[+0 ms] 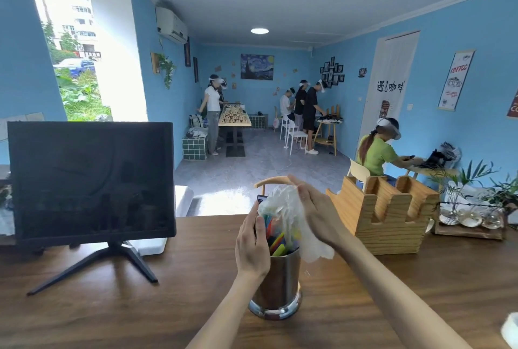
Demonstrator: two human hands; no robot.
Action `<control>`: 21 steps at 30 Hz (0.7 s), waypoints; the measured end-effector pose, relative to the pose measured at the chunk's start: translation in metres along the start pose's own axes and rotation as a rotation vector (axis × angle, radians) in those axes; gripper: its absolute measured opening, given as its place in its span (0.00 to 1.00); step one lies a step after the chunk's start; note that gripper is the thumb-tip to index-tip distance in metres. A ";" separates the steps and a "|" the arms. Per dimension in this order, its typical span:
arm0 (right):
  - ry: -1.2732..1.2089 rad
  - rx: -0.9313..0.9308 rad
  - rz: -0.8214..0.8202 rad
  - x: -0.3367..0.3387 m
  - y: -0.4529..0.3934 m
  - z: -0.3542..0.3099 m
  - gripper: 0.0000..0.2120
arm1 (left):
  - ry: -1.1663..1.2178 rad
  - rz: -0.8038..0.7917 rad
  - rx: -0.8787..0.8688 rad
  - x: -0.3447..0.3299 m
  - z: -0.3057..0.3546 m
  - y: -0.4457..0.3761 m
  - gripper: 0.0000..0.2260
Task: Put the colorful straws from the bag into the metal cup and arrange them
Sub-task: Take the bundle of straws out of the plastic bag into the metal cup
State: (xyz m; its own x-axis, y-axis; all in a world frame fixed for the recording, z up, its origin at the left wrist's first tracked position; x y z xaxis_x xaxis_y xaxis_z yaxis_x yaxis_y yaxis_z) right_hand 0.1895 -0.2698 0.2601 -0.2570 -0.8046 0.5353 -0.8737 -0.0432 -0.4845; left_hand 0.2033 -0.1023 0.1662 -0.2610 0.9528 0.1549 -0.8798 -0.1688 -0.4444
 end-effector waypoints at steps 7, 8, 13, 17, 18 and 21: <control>-0.146 -0.041 0.082 0.045 -0.021 -0.006 0.24 | -0.053 -0.035 -0.003 -0.001 0.002 0.001 0.36; -0.149 -0.048 0.095 0.047 -0.021 -0.004 0.24 | -0.073 -0.044 -0.015 -0.002 0.003 0.001 0.36; -0.219 -0.054 0.275 0.069 -0.022 -0.005 0.21 | -0.168 -0.113 -0.062 -0.003 0.006 0.002 0.39; -0.262 -0.073 0.366 0.094 -0.025 -0.010 0.21 | -0.207 -0.160 -0.064 -0.005 0.004 0.001 0.44; -0.302 -0.080 0.394 0.102 -0.025 -0.011 0.22 | -0.200 -0.167 -0.056 -0.006 0.003 0.001 0.43; -0.434 -0.124 0.484 0.124 -0.027 -0.012 0.25 | -0.178 -0.163 -0.032 -0.006 -0.001 -0.001 0.41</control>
State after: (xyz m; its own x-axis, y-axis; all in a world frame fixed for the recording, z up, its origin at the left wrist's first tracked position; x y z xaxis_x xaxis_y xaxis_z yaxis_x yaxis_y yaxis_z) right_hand 0.1764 -0.3615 0.3481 -0.4654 -0.8829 -0.0624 -0.7492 0.4305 -0.5034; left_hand 0.2057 -0.1073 0.1650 -0.1853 0.9070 0.3782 -0.9037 -0.0061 -0.4282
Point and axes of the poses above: each hand's wrist, its own y-axis away from the middle knuckle, its own x-axis out of the back of the hand, z = x × y, the point moved 9 cm from there along -y, towards the middle knuckle
